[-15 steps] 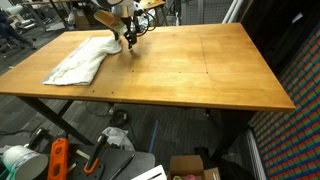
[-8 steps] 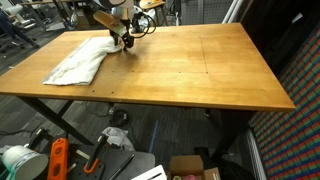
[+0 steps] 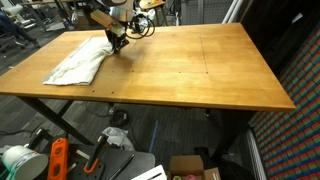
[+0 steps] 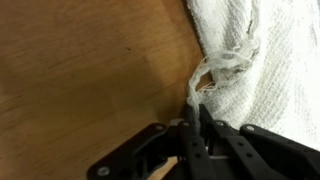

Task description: Fold the cloth

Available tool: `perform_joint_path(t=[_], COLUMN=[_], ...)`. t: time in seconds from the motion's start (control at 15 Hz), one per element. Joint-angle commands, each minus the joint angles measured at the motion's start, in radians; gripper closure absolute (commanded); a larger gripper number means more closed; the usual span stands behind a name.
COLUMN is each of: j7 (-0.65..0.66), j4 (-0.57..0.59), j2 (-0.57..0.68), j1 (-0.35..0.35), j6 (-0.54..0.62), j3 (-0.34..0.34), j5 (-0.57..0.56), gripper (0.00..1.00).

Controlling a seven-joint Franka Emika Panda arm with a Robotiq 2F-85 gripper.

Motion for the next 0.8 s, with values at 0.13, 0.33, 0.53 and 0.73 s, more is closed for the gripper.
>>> perform_joint_path(t=[0.13,0.33,0.53,0.73], j7=[-0.030,-0.030,-0.028,-0.018], j4=[0.019,-0.020,-0.056,-0.084], j2=[-0.018,-0.067,-0.118,-0.165], j1=[-0.022,-0.001,0.027,0.064], j6=[-0.061,-0.025,-0.001,0.031], j3=[0.011,0.009,0.016,0.028], j5=[0.016,0.004,-0.007,-0.010], gripper=[0.85,0.86,0.87,0.88])
